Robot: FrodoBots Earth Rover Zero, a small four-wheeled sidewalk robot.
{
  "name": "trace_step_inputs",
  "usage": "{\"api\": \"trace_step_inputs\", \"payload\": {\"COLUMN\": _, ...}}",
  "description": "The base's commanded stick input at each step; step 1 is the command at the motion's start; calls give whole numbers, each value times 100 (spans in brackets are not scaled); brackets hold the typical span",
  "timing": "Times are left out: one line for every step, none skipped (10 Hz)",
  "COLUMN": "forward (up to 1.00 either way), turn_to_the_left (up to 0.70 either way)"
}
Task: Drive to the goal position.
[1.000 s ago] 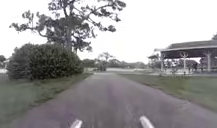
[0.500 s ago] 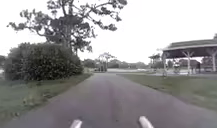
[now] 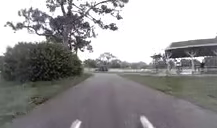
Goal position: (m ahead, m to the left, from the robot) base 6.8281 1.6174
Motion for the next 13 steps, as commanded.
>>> {"api": "trace_step_inputs", "payload": {"forward": 70, "turn_to_the_left": 0}}
{"api": "trace_step_inputs", "payload": {"forward": 70, "turn_to_the_left": 0}}
{"api": "trace_step_inputs", "payload": {"forward": 70, "turn_to_the_left": 0}}
{"api": "trace_step_inputs", "payload": {"forward": 70, "turn_to_the_left": 0}}
{"api": "trace_step_inputs", "payload": {"forward": 70, "turn_to_the_left": 0}}
{"api": "trace_step_inputs", "payload": {"forward": 70, "turn_to_the_left": 0}}
{"api": "trace_step_inputs", "payload": {"forward": 70, "turn_to_the_left": 0}}
{"api": "trace_step_inputs", "payload": {"forward": 70, "turn_to_the_left": 0}}
{"api": "trace_step_inputs", "payload": {"forward": 70, "turn_to_the_left": 0}}
{"api": "trace_step_inputs", "payload": {"forward": 70, "turn_to_the_left": 0}}
{"api": "trace_step_inputs", "payload": {"forward": 70, "turn_to_the_left": 0}}
{"api": "trace_step_inputs", "payload": {"forward": 70, "turn_to_the_left": 0}}
{"api": "trace_step_inputs", "payload": {"forward": 70, "turn_to_the_left": 0}}
